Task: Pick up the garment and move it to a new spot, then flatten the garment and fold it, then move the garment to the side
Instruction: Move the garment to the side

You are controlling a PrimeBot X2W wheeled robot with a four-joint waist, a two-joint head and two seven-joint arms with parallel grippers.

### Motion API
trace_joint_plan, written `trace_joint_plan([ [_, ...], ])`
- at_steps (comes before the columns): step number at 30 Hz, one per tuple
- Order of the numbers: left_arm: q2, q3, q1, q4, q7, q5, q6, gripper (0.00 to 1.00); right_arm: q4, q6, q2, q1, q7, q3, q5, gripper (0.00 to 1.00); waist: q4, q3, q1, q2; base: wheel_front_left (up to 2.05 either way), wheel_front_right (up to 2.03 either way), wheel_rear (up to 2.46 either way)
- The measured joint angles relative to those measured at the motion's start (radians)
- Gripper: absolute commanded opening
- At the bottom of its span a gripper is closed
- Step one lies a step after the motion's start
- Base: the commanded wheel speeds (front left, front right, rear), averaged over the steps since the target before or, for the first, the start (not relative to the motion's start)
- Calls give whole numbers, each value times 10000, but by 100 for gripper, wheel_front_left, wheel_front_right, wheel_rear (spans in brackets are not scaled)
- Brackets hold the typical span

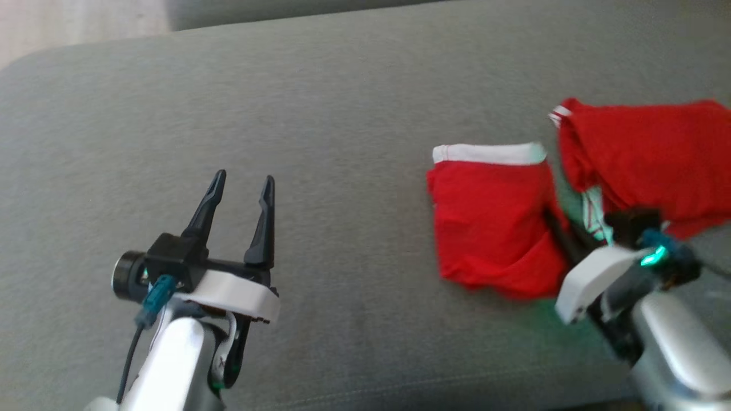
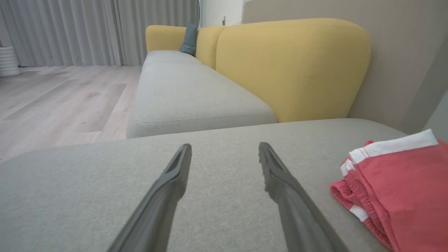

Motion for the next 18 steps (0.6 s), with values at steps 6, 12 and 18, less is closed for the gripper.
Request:
trace_joint_plan([
  [6, 2, -253, -570, -58, 19, 102, -134, 100, 280, 0, -1041, -1499, -19, -577, 180, 0, -446, 603, 0, 0, 0, 0, 0],
  [12, 0, -449, -1201, -215, 63, 265, -253, 100, 1076, 0, -2213, -2652, -88, -1300, 86, 0, -505, 1348, 1, 0, 0, 0, 0],
  [18, 8, -560, -1804, -332, 63, 364, -307, 100, 2080, 0, -2426, -3216, -192, -1615, -42, 0, -502, 2016, 1, 0, 0, 0, 0],
])
